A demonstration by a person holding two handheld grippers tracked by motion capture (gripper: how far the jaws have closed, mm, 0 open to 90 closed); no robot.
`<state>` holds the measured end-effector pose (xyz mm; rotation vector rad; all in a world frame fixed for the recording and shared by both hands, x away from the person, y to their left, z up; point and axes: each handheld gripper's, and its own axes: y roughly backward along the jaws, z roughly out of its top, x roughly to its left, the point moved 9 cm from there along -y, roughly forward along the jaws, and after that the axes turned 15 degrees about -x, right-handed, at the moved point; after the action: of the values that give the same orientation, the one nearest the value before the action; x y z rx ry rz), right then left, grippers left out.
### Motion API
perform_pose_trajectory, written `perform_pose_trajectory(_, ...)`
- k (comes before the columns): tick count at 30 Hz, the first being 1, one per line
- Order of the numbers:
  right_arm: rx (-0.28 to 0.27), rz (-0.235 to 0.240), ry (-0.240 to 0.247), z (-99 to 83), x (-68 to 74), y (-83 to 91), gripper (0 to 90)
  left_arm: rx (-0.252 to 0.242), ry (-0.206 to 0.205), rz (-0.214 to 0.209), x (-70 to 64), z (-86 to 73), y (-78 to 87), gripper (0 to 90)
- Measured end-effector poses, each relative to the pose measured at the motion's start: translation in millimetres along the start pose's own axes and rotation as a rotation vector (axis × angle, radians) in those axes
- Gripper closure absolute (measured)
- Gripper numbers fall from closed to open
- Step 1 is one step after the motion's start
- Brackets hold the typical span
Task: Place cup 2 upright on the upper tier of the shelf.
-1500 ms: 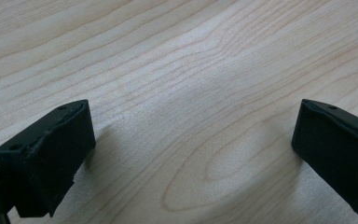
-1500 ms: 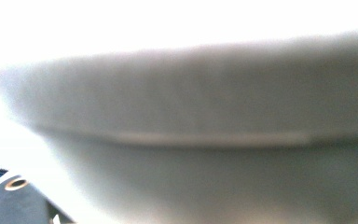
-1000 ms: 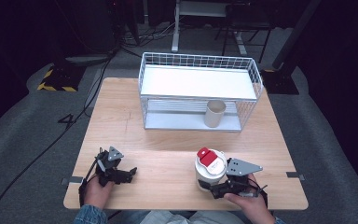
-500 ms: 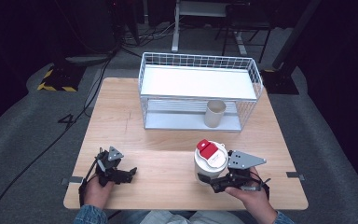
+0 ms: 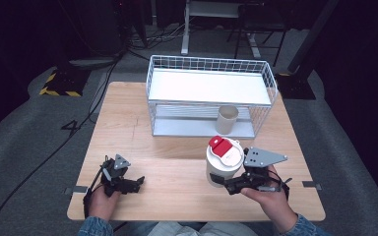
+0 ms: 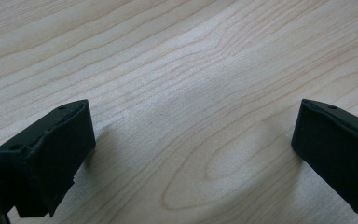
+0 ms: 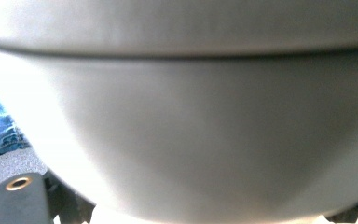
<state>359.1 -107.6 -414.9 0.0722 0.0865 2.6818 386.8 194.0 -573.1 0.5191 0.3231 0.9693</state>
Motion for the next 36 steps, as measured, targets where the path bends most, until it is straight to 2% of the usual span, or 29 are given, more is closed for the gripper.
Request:
perform_pose_trajectory(10, -0.013, -0.002, 0.027, 29.4, -10.0, -3.8, 13.2, -0.008, 0.012, 0.022, 2.2, 1.6, -2.5, 0.0)
perform_pose_trajectory(24, -0.044, -0.013, 0.048, 68.9, -24.2, -19.5, 13.2, -0.006, 0.012, 0.022, 2.1, 1.5, -2.4, 0.0)
perform_pose_trajectory(36, -0.065, -0.08, 0.055, 98.0, -57.8, -38.7, 13.2, -0.006, 0.016, 0.033, 3.0, 2.7, -4.0, 0.0)
